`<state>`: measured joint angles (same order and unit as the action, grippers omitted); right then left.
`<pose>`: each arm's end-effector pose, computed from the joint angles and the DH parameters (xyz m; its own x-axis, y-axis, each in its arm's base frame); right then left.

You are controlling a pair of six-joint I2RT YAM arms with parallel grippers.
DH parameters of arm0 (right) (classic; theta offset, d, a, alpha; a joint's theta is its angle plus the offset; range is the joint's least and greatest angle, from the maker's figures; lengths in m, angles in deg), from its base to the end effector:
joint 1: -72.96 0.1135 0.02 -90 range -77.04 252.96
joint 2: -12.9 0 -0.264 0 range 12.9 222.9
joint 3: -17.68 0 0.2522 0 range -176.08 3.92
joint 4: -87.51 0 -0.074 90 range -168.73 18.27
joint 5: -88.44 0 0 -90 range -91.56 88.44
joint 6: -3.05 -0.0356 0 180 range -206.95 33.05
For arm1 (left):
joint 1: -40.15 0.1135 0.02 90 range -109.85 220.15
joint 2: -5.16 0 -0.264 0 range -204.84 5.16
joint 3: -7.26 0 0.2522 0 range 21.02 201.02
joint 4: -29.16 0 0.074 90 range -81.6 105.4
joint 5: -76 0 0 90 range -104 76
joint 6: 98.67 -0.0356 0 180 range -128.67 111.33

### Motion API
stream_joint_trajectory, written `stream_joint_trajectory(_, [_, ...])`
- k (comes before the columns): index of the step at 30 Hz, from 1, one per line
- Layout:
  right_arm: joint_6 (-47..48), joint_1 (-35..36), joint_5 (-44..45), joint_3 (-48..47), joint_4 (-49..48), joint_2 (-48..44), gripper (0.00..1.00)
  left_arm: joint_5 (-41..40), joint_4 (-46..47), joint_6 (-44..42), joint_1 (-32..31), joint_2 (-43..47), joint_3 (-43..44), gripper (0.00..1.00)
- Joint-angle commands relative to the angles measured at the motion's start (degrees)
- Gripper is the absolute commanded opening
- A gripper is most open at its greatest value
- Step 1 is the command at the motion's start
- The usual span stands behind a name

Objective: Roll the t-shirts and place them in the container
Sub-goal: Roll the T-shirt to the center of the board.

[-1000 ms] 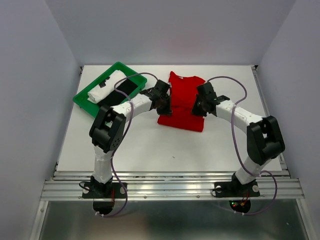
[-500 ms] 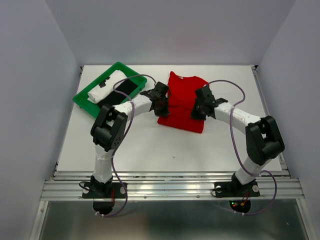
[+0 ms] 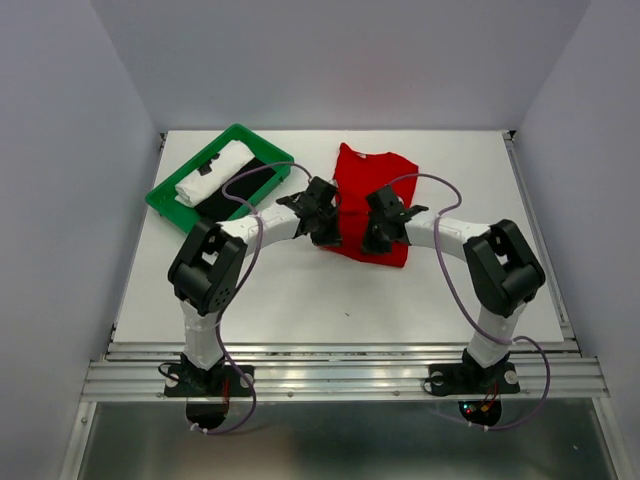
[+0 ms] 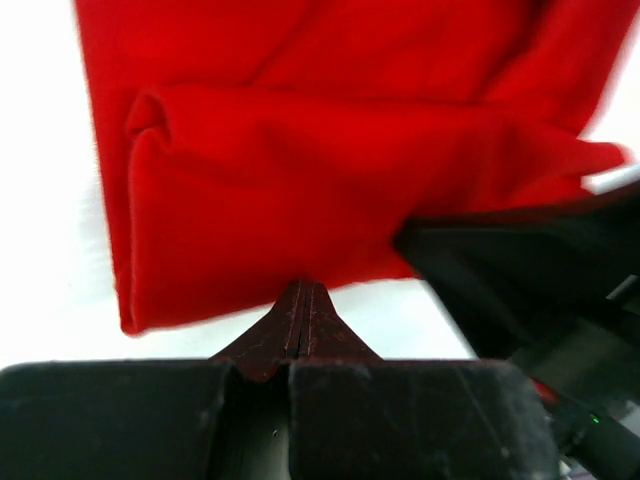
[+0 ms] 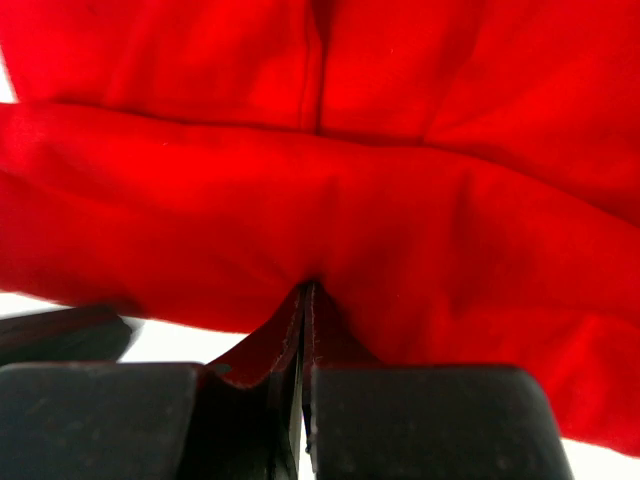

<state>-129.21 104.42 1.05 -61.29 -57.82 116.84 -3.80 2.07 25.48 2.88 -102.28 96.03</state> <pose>0.3144 0.1905 0.1687 -0.8821 0.2478 -0.4005 0.1236 0.9424 0.3108 0.3257 -0.2558 0.2065 -0.8616 -0.0386 -0.5061 0.2546 0.8298 -0.4966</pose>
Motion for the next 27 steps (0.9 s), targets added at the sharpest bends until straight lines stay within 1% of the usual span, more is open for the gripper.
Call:
stream_joint_trajectory(1, [-0.02, -0.26, 1.43, 0.35, -0.52, -0.75, 0.02, -1.32, 0.93, 0.13, 0.19, -2.6, -0.65, 0.0])
stream_joint_trajectory(6, [2.62, -0.79, 4.24, -1.76, 3.17, -6.9, 0.03, -2.37, 0.05, -1.28, 0.28, -0.85, 0.49, 0.0])
stream_joint_trajectory(8, [3.93, -3.07, 5.91, -2.46, 4.23, -9.54, 0.04, -3.25, -1.0, -1.54, 0.54, -0.41, 1.37, 0.0])
stream_joint_trajectory(11, [5.78, -7.11, 7.14, -3.08, 5.28, -10.16, 0.05, -4.39, -1.62, -2.07, 1.15, -0.14, 2.78, 0.0])
stream_joint_trajectory(13, [7.27, -8.87, 6.97, -3.61, 5.2, -9.2, 0.05, -4.4, -2.23, -2.42, 1.59, -1.1, 3.92, 0.0])
stream_joint_trajectory(16, [9.12, -11.24, 7.93, -6.59, 5.64, -3.94, 0.05, -4.05, -2.23, -2.77, 2.38, -3.03, 5.15, 0.0])
stream_joint_trajectory(19, [10.79, -11.78, 8.89, -11.14, 5.64, -0.33, 0.05, -3.87, -3.55, -3.39, 2.91, -6.28, 7.26, 0.0])
stream_joint_trajectory(22, [11.76, -12.3, 10.56, -14.58, 5.72, 4.51, 0.05, -3.17, -3.55, -2.96, 3.0, -8.31, 7.53, 0.0])
stream_joint_trajectory(25, [11.76, -12.3, 11.71, -14.95, 6.95, 8.11, 0.04, -1.85, -3.64, -2.16, 3.35, -9.89, 7.18, 0.0])
stream_joint_trajectory(27, [10.8, -12.3, 11.1, -11.36, 6.43, 7.51, 0.03, -1.32, -3.9, -1.98, 3.53, -10.6, 7.09, 0.0])
